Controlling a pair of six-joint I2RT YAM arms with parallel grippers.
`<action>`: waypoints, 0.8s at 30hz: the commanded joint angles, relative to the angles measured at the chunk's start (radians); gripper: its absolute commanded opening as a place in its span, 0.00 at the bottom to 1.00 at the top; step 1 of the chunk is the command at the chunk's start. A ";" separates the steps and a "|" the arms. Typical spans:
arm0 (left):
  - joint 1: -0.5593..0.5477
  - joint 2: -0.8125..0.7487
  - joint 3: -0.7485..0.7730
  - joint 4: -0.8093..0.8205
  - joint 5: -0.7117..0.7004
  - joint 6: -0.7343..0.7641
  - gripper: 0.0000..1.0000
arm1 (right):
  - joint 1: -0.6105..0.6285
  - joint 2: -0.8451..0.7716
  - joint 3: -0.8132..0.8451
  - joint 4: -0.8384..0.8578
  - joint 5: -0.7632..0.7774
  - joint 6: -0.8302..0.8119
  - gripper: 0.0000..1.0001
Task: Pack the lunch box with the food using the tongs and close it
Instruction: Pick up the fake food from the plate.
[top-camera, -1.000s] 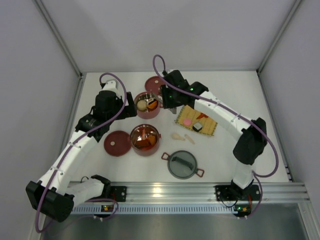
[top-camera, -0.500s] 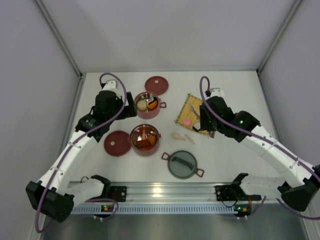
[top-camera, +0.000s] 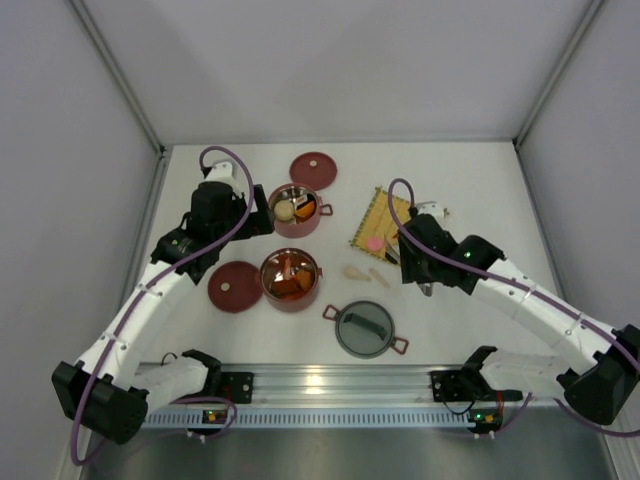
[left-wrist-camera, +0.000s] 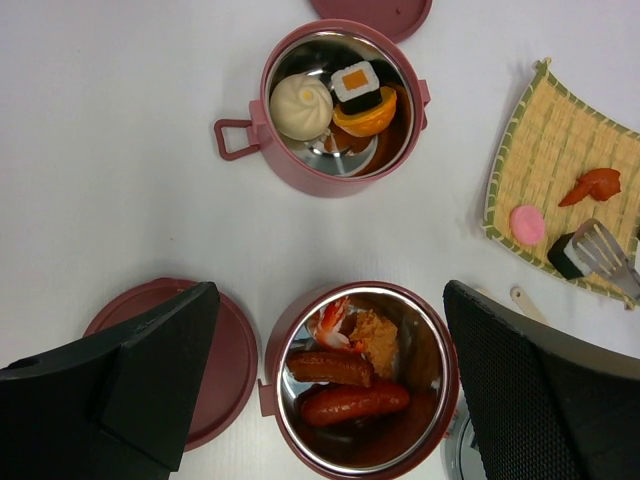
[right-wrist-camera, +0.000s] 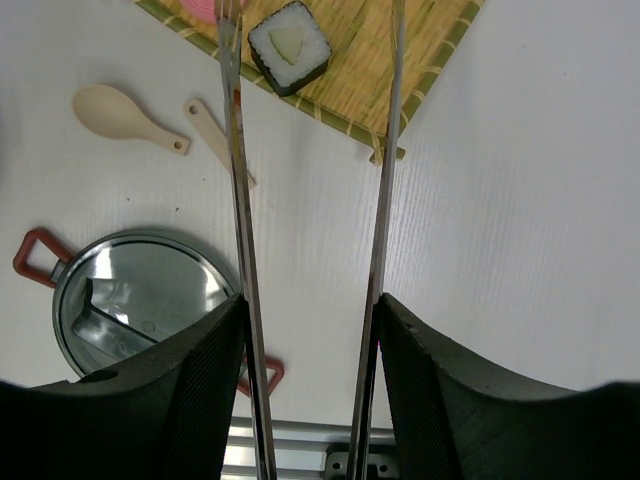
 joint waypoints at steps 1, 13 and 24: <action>-0.002 -0.009 -0.004 0.023 -0.008 0.003 0.99 | -0.010 -0.004 -0.014 0.050 -0.006 0.003 0.53; -0.002 -0.003 -0.004 0.022 -0.011 0.004 0.99 | -0.013 0.010 -0.056 0.105 -0.049 0.001 0.48; -0.002 -0.003 -0.007 0.022 -0.010 0.003 0.99 | -0.013 0.004 -0.037 0.099 -0.057 0.003 0.46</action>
